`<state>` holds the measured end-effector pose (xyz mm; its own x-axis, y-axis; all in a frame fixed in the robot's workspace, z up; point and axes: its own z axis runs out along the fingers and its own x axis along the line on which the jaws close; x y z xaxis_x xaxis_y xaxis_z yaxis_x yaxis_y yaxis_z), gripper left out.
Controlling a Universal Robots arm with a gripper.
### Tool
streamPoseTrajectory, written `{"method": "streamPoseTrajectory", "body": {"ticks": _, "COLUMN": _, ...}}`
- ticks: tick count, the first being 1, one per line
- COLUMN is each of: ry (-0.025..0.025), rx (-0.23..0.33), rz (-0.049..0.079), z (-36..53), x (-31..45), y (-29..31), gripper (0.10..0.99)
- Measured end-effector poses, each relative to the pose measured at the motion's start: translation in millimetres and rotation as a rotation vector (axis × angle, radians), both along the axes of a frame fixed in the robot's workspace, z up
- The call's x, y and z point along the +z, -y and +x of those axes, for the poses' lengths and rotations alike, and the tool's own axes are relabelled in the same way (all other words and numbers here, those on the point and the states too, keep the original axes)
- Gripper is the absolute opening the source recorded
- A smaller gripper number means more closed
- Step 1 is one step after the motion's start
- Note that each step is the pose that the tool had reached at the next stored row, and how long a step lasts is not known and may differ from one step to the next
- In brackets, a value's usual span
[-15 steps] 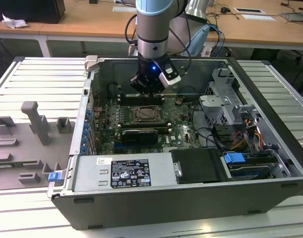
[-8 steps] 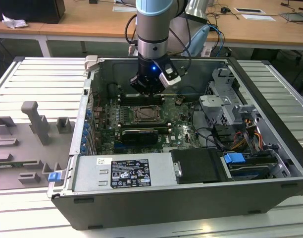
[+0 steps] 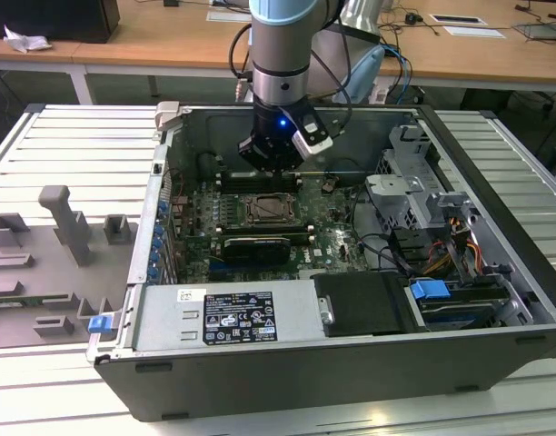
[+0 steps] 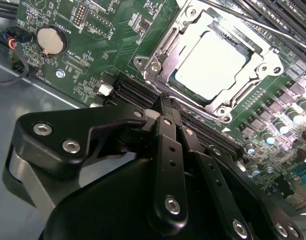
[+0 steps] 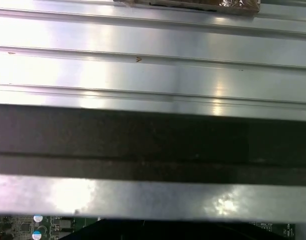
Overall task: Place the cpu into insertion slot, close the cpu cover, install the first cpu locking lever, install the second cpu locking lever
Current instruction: 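Install the second cpu locking lever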
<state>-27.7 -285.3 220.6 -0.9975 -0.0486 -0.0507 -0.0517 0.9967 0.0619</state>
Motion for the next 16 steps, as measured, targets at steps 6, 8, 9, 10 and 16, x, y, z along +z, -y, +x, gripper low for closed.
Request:
{"method": "streamPoseTrajectory", "body": {"ticks": 6, "ry": 0.0, "rx": 0.0, "rz": 0.0, "z": 0.0, "x": 4.3, "y": 1.7, "gripper": 0.106}}
{"method": "streamPoseTrajectory", "body": {"ticks": 8, "ry": 0.0, "rx": 0.0, "rz": 0.0, "z": 0.0, "x": 4.2, "y": 3.0, "gripper": 0.106}}
{"method": "streamPoseTrajectory", "body": {"ticks": 9, "ry": -0.0001, "rx": 0.0, "rz": 0.0, "z": 0.0, "x": 4.3, "y": 3.4, "gripper": 0.106}}
{"method": "streamPoseTrajectory", "body": {"ticks": 10, "ry": 0.0, "rx": 0.0, "rz": 0.0, "z": 0.0, "x": 4.3, "y": 4.1, "gripper": 0.106}}
{"method": "streamPoseTrajectory", "body": {"ticks": 16, "ry": 0.0, "rx": 0.0, "rz": 0.0, "z": 0.0, "x": 4.3, "y": 6.2, "gripper": 0.106}}
